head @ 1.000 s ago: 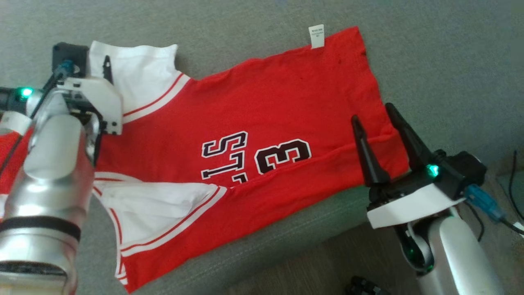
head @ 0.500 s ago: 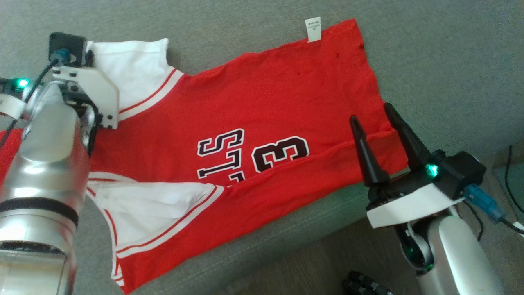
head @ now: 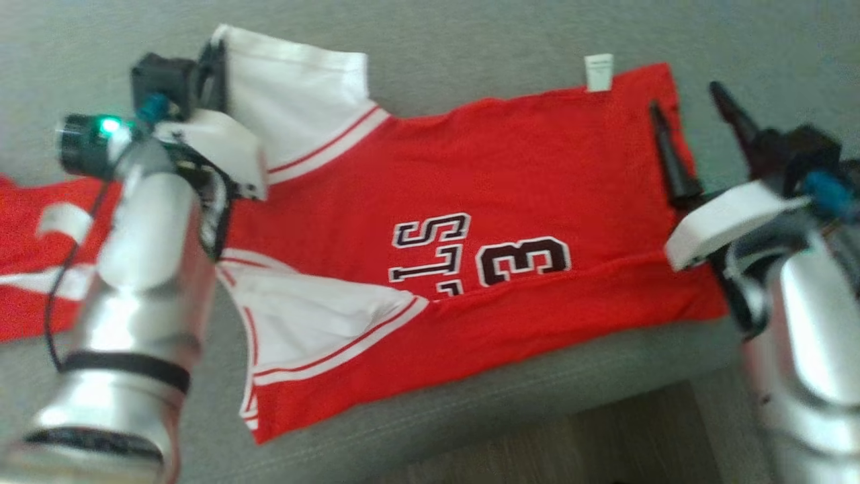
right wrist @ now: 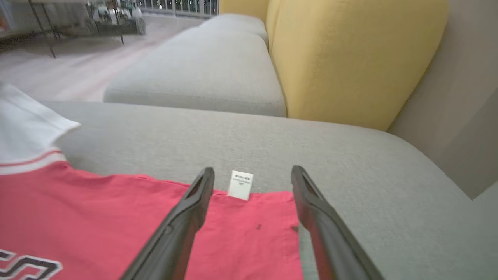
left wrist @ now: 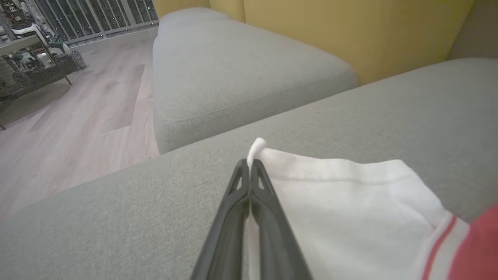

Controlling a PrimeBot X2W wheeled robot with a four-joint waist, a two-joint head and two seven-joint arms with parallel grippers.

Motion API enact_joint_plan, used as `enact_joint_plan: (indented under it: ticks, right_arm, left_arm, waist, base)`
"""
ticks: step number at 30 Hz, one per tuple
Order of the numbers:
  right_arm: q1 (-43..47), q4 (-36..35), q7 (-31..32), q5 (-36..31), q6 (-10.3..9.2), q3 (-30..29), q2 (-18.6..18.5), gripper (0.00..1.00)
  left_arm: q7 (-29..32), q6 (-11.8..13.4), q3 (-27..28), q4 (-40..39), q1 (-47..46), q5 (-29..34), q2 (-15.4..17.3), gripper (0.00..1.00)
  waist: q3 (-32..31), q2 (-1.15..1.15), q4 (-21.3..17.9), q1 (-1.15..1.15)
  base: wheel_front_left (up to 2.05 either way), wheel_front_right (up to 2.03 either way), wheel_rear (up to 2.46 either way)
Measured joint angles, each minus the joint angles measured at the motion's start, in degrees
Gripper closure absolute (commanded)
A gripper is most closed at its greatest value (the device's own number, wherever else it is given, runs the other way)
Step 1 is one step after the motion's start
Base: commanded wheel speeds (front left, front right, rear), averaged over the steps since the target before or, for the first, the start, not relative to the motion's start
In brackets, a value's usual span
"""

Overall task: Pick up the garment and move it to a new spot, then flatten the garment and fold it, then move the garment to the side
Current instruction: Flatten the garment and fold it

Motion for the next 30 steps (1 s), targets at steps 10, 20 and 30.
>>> enact_joint_plan:
  ticks: [10,20,30]
  right_arm:
    - [-10.76,18.55,6.65,-1.65,0.0,-0.58,-12.13,0.0]
    - [-19.69,33.19,9.26,-4.27,0.0,-4.66,-12.94,0.0]
    - [-25.43,42.74,9.66,-3.61,0.0,-7.73,-10.45,0.0]
  left_arm:
    - [-0.01,0.02,-1.64,-22.87,16.89,-1.16,-2.16,1.0]
    - [0.0,0.53,-3.47,-32.25,21.71,-1.16,-2.05,1.0]
    - [0.87,0.59,-3.81,-36.38,21.75,-1.18,-1.42,1.0]
  waist:
    - [-0.16,0.0,7.5,0.0]
    - [1.5,0.0,9.78,0.0]
    - [3.54,0.0,10.11,0.0]
  base:
    - [0.0,0.0,0.0]
    - [0.0,0.0,0.0]
    - [0.0,0.0,0.0]
